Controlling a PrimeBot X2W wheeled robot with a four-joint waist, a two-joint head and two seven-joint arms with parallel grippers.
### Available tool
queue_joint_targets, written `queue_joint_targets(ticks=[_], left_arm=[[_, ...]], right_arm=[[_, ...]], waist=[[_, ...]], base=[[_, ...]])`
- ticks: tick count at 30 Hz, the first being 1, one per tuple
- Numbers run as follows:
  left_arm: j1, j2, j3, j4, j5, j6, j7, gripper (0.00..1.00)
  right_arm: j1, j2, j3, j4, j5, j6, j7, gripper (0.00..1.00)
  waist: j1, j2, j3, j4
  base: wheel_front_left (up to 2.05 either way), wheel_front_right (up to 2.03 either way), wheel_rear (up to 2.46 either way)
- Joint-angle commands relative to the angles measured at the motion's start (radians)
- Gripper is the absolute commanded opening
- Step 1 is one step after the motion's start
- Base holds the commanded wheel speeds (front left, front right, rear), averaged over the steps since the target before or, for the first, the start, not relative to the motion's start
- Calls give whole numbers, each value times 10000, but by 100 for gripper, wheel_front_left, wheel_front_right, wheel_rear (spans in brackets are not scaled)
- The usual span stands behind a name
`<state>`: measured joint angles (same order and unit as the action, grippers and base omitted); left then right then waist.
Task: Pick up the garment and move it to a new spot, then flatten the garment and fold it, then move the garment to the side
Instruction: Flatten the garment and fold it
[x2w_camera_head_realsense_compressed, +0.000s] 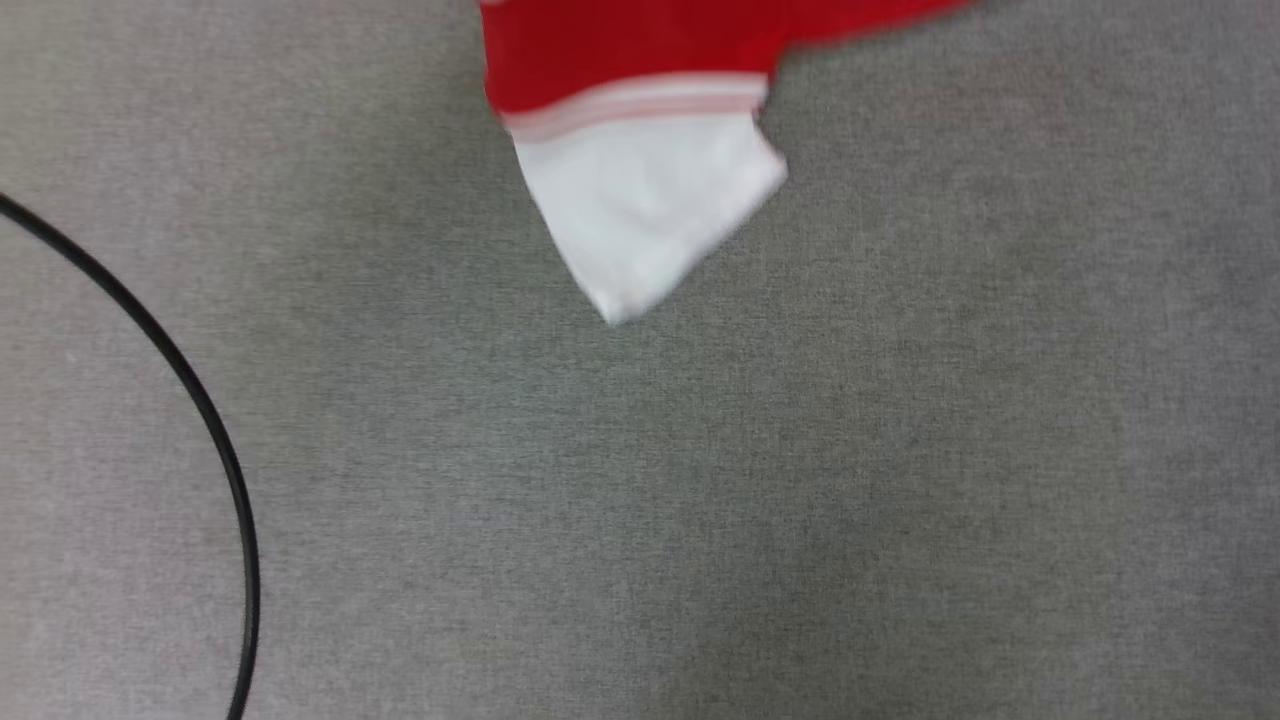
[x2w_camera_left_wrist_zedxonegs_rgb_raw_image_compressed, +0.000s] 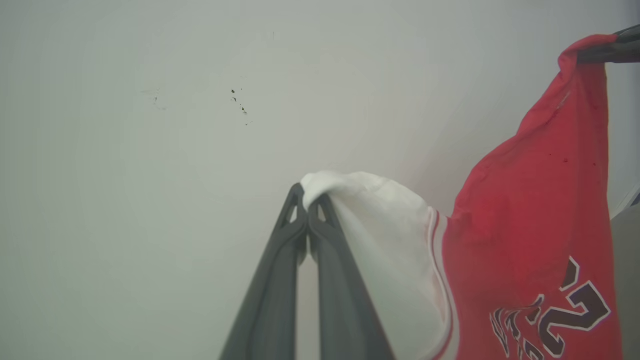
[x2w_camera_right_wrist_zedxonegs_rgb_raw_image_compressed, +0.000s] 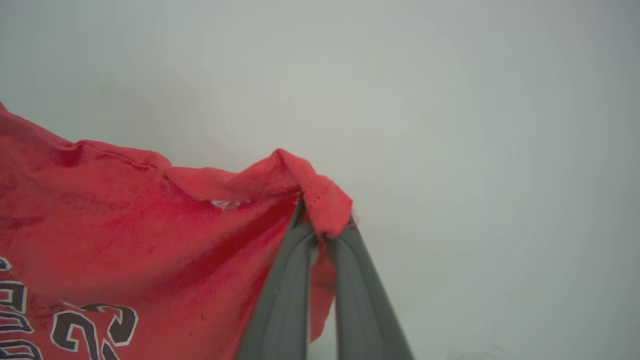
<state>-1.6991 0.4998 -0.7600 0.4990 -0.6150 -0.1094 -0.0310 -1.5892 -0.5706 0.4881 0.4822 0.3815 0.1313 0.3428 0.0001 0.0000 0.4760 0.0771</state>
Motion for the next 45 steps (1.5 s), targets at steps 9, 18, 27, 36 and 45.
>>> queue_joint_targets(ticks=[9, 18, 27, 36, 45], left_arm=[[-2702, -455, -21, 1734, 182, -168, -504, 0], [-2054, -650, -1258, 2857, -138, -198, -1035, 0], [871, -392, -2660, 2903, -1162, -200, -1906, 0], [3991, 233, -3075, 2171, -1823, -117, -2296, 0], [8288, 1227, -3144, 72, -2405, 944, -2355, 0]], right_arm=[[-2642, 968, 223, 2313, -741, -10, -1509, 0], [-2149, 1449, 1385, 3825, -149, -11, -2315, 0], [688, 1527, 3328, 4023, 1611, -11, -2985, 0], [3210, 958, 4618, 3485, 2964, -11, -3588, 0], [6239, -523, 5776, 2056, 4241, -9, -3839, 0]], waist=[[-1, 0, 645, -255], [-1, 0, 759, -146], [-1, 0, 12, -94], [-1, 0, -967, -47], [-1, 0, -2396, 57]], base=[[0, 0, 0], [0, 0, 0], [0, 0, 0], [0, 0, 0], [0, 0, 0]])
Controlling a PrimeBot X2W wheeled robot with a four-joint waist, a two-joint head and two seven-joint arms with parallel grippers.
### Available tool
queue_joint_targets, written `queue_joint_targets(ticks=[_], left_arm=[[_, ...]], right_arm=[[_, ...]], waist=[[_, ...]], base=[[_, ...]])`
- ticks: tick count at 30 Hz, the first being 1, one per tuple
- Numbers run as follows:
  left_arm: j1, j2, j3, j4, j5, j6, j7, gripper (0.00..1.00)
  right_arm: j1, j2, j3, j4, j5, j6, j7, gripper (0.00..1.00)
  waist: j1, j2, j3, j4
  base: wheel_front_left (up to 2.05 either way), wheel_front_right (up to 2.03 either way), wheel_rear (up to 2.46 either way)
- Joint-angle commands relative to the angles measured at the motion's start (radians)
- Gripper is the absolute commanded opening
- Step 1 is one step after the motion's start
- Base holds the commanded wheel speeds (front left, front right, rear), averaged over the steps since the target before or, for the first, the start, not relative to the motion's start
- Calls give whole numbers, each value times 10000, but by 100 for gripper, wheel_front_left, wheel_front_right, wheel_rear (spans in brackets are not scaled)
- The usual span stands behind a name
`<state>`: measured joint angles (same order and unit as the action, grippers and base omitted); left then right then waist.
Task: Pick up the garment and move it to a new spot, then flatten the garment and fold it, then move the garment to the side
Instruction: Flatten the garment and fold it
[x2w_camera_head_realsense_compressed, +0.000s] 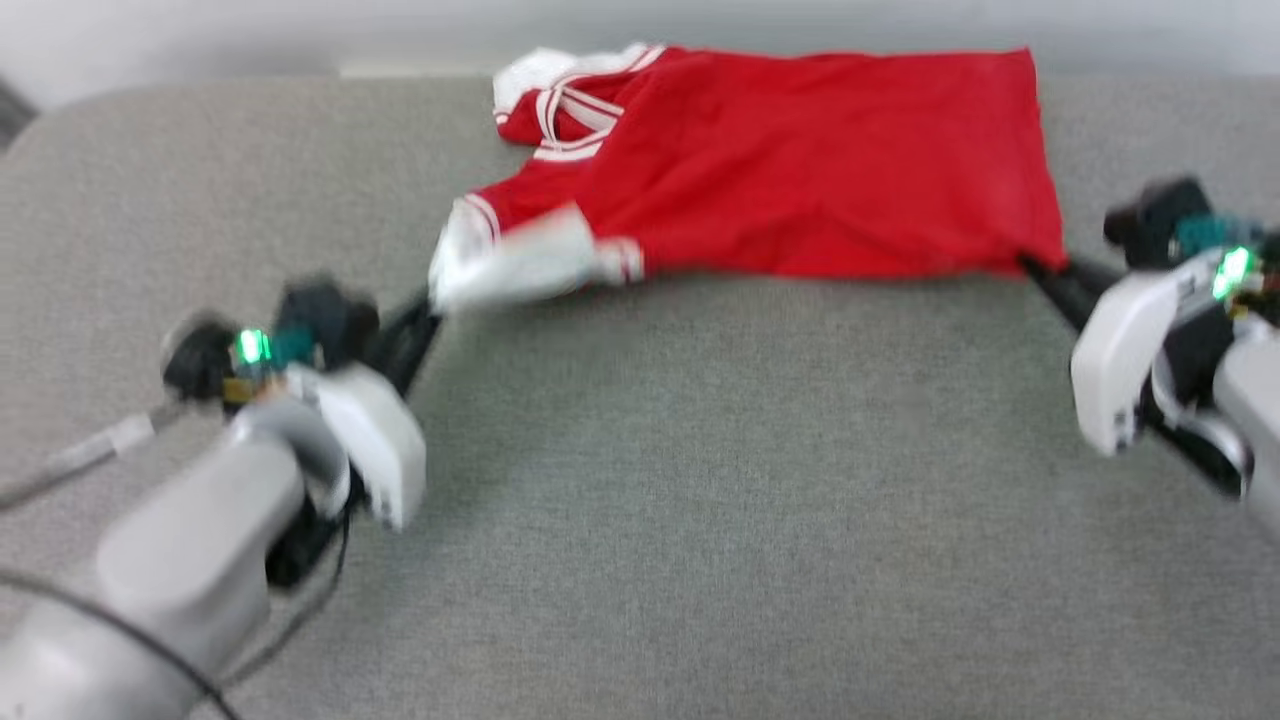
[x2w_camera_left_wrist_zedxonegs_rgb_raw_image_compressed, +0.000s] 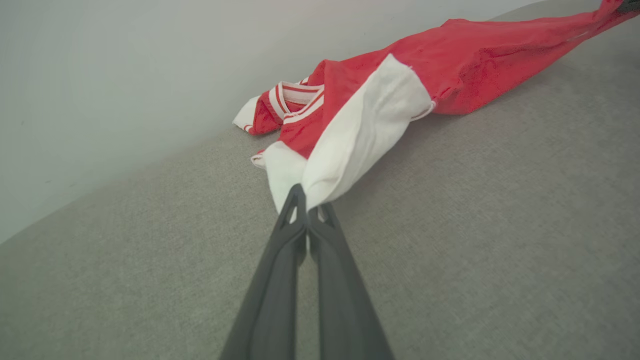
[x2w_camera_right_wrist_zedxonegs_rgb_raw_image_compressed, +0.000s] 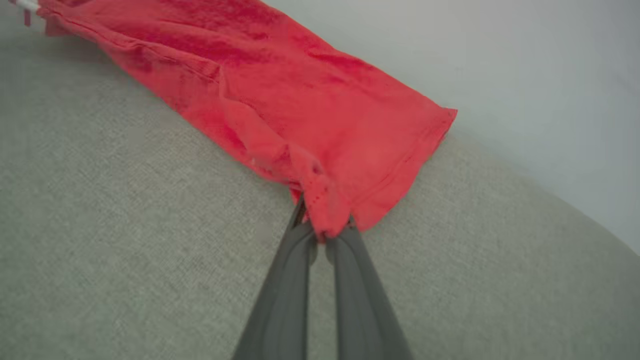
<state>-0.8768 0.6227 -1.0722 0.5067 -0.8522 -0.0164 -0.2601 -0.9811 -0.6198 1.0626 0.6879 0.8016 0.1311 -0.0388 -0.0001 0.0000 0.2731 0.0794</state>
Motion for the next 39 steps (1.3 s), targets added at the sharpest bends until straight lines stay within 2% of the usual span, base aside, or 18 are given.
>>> queue_joint_targets(ticks=[1, 6, 11, 16, 22, 26, 33, 39], left_arm=[[581, 100, -65, -305, -161, 168, -66, 0], [2941, 823, -231, -1814, -791, 1196, -28, 0], [4837, 1302, -674, -3217, -1314, 2050, 190, 0], [6169, 1669, -1168, -4193, -1596, 2634, 465, 0], [7459, 2006, -1348, -5037, -2136, 3189, 473, 0], [7671, 2145, -1429, -5297, -2140, 3219, 549, 0], [6208, 2306, -986, -5255, -1560, 2975, 715, 0], [4190, 2130, -434, -4718, -1257, 2244, 1248, 0]], right_arm=[[551, -182, 67, -143, 197, -7, -56, 0], [2273, -697, 189, -874, 738, -7, -71, 0], [3940, -1256, 42, -1631, 1073, -7, -27, 0], [5765, -1884, -187, -2508, 1213, -9, 167, 0], [7758, -2339, -1099, -3393, 1333, -7, 322, 0], [8612, -2302, -1848, -3877, 1131, -7, 599, 0], [8782, -1896, -3525, -4622, 373, -7, 1266, 0], [8305, -1429, -4989, -5370, -333, -7, 2201, 0]], waist=[[1, 0, -547, 57], [1, 0, -1416, 66], [1, 0, -2083, 78], [1, 0, -2698, 173], [1, 0, -3025, 190], [1, 0, -3051, 221], [1, 0, -2965, 244], [1, 0, -2605, 32]], base=[[0, 0, 0], [0, 0, 0], [0, 0, 0], [0, 0, 0], [0, 0, 0], [0, 0, 0], [0, 0, 0], [0, 0, 0]])
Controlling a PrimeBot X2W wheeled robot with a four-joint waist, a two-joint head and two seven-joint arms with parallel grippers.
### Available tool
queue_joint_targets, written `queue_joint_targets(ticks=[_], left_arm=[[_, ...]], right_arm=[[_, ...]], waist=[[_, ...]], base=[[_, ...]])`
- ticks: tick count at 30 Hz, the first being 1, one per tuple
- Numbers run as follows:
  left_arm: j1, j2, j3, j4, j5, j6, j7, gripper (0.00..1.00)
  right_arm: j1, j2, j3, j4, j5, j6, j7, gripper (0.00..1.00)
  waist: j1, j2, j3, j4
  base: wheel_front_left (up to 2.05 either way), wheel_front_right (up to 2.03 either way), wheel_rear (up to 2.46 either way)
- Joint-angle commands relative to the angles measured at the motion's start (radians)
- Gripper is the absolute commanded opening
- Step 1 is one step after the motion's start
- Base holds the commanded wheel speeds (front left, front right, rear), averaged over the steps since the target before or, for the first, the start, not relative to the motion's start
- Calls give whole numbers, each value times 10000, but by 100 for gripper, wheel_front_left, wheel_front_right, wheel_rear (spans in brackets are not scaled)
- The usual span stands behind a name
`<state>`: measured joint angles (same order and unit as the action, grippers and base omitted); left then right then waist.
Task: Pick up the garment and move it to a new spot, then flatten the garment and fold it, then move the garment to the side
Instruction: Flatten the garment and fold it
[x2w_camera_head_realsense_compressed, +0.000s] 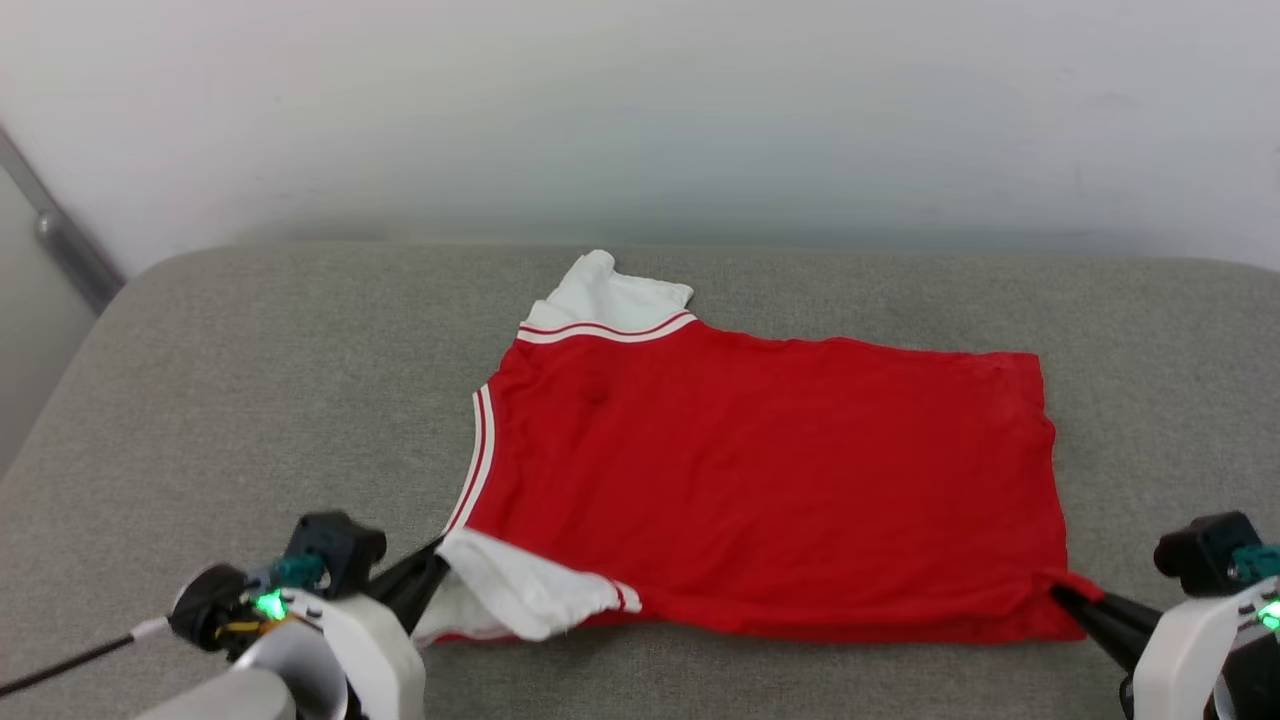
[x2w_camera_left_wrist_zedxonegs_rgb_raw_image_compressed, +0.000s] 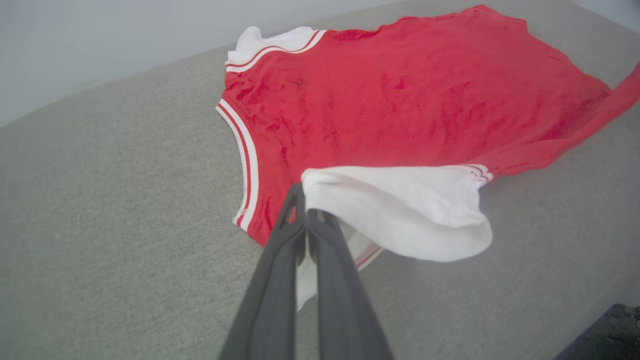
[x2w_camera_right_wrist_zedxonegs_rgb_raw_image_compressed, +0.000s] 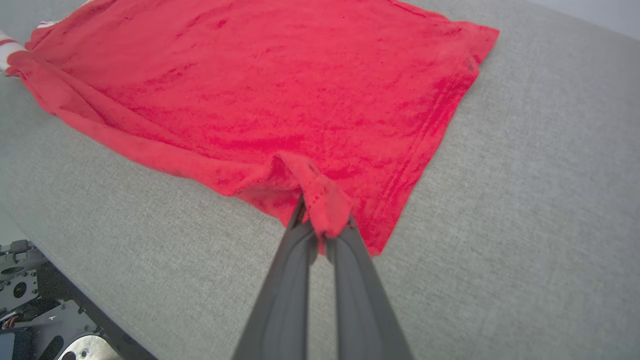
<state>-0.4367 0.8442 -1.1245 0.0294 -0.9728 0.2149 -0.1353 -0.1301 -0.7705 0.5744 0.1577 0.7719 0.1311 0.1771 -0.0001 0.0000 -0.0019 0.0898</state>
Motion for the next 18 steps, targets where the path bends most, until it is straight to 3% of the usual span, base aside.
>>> queue_joint_targets(ticks=[1, 10, 18], left_arm=[[-508, -185, 218, 196, -83, -194, 54, 0], [-2809, -895, 306, 2111, 488, -1453, 740, 0], [-3948, -1722, 138, 4404, 590, -2485, 1033, 0]], right_arm=[[-269, 139, -277, -175, -129, -7, 185, 0], [-942, 601, -1328, -514, -677, -7, 1317, 0], [-2343, 1118, -991, 234, -1181, -7, 2061, 0]], waist=[[1, 0, 255, -102], [1, 0, 1372, -372], [1, 0, 2586, -688]], base=[[0, 0, 0], [0, 0, 0], [0, 0, 0]])
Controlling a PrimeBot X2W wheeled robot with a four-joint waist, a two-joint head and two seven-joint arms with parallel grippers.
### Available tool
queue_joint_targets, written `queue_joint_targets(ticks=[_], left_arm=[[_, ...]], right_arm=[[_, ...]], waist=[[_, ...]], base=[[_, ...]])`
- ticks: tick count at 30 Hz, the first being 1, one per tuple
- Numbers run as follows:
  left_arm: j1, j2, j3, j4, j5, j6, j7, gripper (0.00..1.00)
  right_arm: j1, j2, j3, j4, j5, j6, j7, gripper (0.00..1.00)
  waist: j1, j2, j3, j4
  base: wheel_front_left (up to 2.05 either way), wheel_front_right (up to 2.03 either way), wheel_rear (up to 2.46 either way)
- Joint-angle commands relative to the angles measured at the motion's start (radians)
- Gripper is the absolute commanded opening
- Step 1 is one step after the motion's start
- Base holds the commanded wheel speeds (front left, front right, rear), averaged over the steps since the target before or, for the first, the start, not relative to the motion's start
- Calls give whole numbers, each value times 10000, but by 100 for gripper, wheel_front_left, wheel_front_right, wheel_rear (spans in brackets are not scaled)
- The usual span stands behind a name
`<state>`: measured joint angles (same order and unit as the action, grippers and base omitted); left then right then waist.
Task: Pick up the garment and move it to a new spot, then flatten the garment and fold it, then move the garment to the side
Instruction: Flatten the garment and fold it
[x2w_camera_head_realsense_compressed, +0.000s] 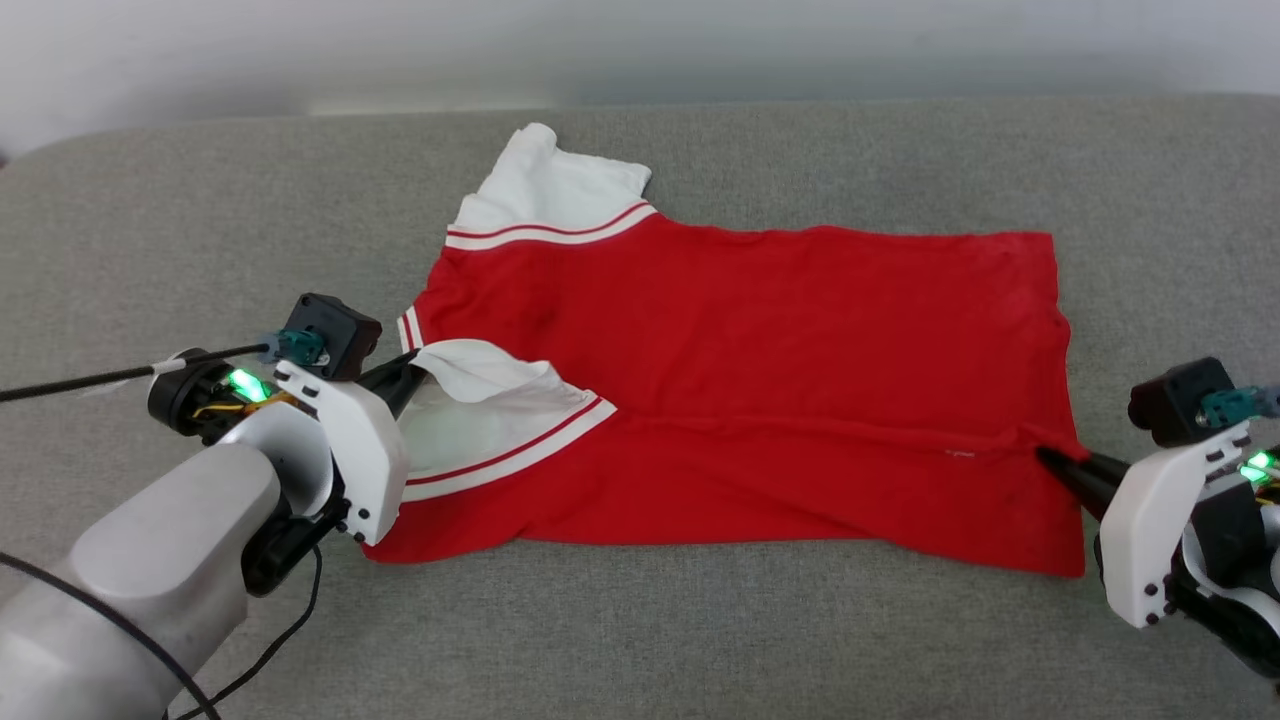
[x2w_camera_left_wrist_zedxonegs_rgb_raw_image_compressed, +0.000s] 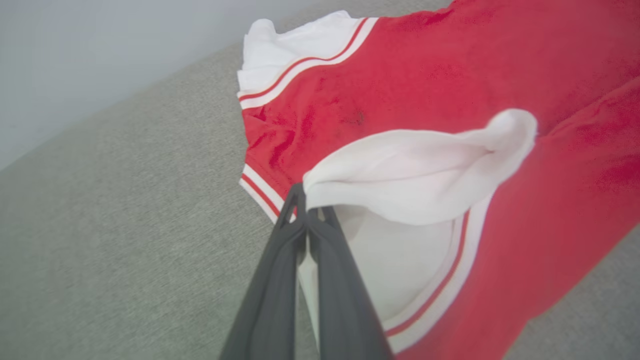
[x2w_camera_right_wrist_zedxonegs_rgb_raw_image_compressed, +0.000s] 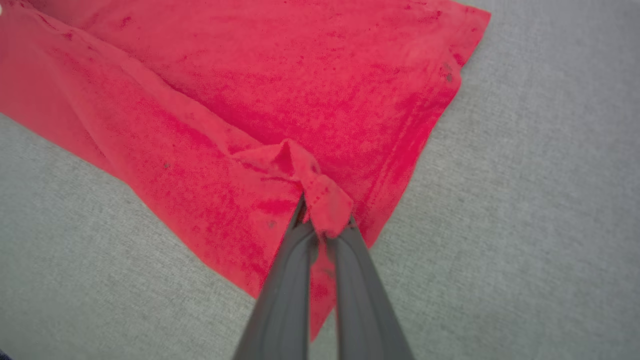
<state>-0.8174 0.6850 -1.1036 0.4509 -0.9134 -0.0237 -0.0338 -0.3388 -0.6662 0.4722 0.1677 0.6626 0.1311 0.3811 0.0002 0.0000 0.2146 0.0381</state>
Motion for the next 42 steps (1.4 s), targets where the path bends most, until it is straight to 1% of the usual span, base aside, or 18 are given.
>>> queue_joint_targets(ticks=[1, 3, 4, 6, 9, 10, 11, 12, 16, 19, 22, 25, 30, 34, 36, 37, 40, 42], left_arm=[[-264, -252, -83, 477, 20, -213, 10, 0], [-375, -509, -172, 1097, 15, -426, 54, 0], [-375, -509, -172, 1097, 15, -426, 54, 0], [-625, -1064, -330, 2368, 20, -782, -244, 0], [-647, -1350, -454, 2897, -14, -907, -374, 0], [-669, -1419, -492, 3042, -36, -936, -373, 48], [-749, -1481, -505, 3181, -30, -968, -433, 100], [-817, -1521, -553, 3269, 3, -977, -485, 100], [-993, -1569, -669, 3438, -110, -1034, -417, 100], [-1163, -1426, -807, 3315, -462, -1050, 235, 100], [-1348, -1062, -1027, 2674, -905, -1052, 983, 100], [-1571, -559, -1370, 1703, -1246, -1055, 2298, 100], [-1862, 373, -1672, -47, -2097, -1057, 5082, 100], [-1858, 793, -1708, -579, -2940, -1058, 6888, 100], [-1819, 838, -1714, -517, -3244, -1058, 7365, 100], [-1672, 812, -1716, -205, -3516, -1059, 7661, 100], [-1195, 610, -1728, 485, -3699, -1059, 7726, 100], [-974, 505, -1743, 628, -3619, -1059, 7752, 100]], right_arm=[[-452, 132, 85, 330, -135, -7, 19, 0], [-846, 245, 282, 731, -318, -7, 36, 0], [-846, 245, 282, 731, -318, -7, 36, 0], [-1566, 486, 836, 1718, -488, -7, -34, 0], [-1769, 662, 1139, 2192, -354, -9, -226, 0], [-1831, 717, 1168, 2313, -240, -7, -308, 13], [-1905, 724, 1227, 2362, -187, -7, -418, 60], [-1947, 710, 1228, 2377, -122, -6, -577, 100], [-1844, 564, 1276, 2204, 46, -7, -944, 100], [-1581, 391, 1128, 1955, 180, -7, -1317, 100], [-1251, 206, 949, 1635, 268, -7, -1524, 100], [-919, 38, 782, 1309, 208, -7, -1506, 100], [-505, -19, 536, 694, 99, -7, -1112, 100], [-389, 128, 425, 215, 30, -7, -763, 100], [-439, 195, 443, 22, -1, -7, -548, 100], [-636, 309, 490, -193, -59, -7, -321, 100], [-873, 454, 670, -279, -115, -7, -87, 100], [-942, 464, 761, -270, -125, -7, -18, 100]], waist=[[-2, 0, 546, -186], [-2, 0, 743, -215], [-2, 0, 743, -215], [-2, 0, 967, -255], [-2, 0, 918, -225], [-2, 0, 861, -198], [-2, 0, 802, -167], [-2, 0, 724, -131], [-2, 0, 425, -37], [-2, 0, 25, 39], [-2, 0, -324, 86], [-2, 0, -586, 106], [-2, 0, -724, 78], [-2, 0, -596, -32], [-2, 0, -474, -132], [-2, 0, -260, -319], [-2, 0, 26, -603], [-2, 0, 104, -670]], base=[[0, 0, 0], [0, 0, 0], [0, 0, 0], [0, 0, 0], [0, 0, 0], [0, 0, 0], [0, 0, 0], [0, 0, 0], [0, 0, 0], [0, 0, 0], [0, 0, 0], [0, 0, 0], [0, 0, 0], [0, 0, 0], [0, 0, 0], [0, 0, 0], [0, 0, 0], [0, 0, 0]])
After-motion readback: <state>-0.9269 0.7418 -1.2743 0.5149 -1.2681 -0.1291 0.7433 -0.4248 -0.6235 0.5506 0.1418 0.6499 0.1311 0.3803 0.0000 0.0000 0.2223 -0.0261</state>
